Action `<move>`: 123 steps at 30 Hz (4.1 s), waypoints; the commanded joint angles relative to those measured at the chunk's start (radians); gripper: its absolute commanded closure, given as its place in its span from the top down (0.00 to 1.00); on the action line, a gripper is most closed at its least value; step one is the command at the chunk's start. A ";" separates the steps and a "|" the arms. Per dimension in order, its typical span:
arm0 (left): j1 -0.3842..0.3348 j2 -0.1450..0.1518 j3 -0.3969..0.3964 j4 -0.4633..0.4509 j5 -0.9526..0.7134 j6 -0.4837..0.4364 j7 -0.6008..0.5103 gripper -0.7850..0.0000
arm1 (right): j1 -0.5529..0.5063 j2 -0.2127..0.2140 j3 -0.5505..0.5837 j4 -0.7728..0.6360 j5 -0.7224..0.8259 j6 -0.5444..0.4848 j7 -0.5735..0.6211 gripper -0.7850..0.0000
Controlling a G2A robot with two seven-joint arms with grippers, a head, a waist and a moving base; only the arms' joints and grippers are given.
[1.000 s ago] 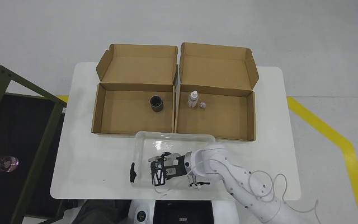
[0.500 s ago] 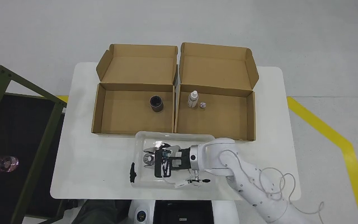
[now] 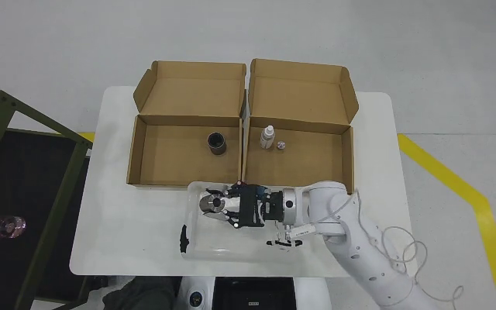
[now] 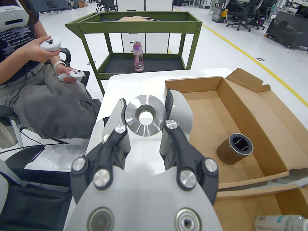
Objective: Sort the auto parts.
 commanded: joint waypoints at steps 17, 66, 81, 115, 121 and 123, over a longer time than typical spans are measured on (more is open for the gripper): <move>0.000 0.000 0.000 0.000 0.000 0.000 0.000 1.00 | 0.044 0.008 0.064 0.060 0.068 0.086 -0.003 0.00; 0.000 0.000 0.000 0.000 0.000 0.000 0.000 1.00 | 0.516 -0.154 -0.337 0.557 -0.035 0.216 0.192 0.00; 0.000 0.000 0.000 0.000 0.000 0.000 0.000 1.00 | 0.584 -0.216 -0.421 0.712 -0.091 0.190 0.171 0.00; 0.000 0.000 0.000 0.000 0.000 0.000 0.000 1.00 | 0.607 -0.267 -0.406 0.725 -0.159 0.132 0.130 0.37; 0.000 0.000 0.000 0.000 0.000 0.000 0.000 1.00 | 0.588 -0.251 -0.349 0.622 -0.149 0.117 0.132 0.38; 0.000 0.000 0.000 0.000 0.000 0.000 0.000 1.00 | 0.571 -0.241 -0.323 0.579 -0.145 0.116 0.132 0.38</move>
